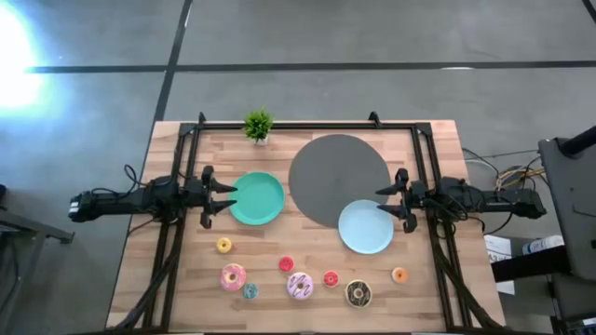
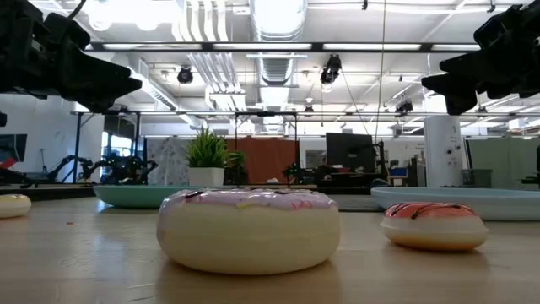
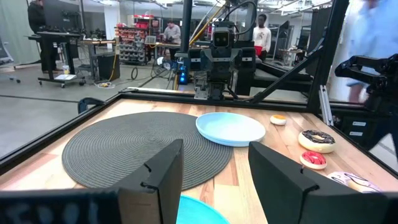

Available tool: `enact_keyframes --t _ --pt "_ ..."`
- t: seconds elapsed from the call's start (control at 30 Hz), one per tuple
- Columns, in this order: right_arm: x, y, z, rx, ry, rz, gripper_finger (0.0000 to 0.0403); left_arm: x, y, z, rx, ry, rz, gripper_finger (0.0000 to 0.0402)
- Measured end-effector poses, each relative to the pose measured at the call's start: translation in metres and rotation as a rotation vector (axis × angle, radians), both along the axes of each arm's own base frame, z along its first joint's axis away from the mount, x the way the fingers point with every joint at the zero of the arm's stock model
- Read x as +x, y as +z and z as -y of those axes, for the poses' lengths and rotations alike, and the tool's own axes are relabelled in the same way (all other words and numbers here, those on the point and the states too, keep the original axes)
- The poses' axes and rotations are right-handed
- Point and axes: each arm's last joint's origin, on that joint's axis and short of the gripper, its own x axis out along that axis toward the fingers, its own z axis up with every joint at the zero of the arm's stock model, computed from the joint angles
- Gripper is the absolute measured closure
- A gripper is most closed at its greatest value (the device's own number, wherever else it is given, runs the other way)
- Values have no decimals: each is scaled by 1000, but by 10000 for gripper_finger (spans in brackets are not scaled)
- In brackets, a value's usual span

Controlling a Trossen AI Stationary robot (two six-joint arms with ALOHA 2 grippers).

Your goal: Pick & Place donuts

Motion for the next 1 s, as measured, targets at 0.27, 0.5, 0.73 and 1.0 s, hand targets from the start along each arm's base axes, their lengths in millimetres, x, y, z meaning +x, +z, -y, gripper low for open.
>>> enact_keyframes --t 0.27,0.5,0.73,1.0 --pt "0 0 0 0 0 -1 197 0 0 0 0 0 0 245" --pt "0 0 0 0 0 -1 197 0 0 0 0 0 0 245" --pt "0 0 0 28 2 -1 197 0 0 0 0 0 -1 245" --pt "0 1 0 707 1 -1 197 0 0 0 0 0 0 245"
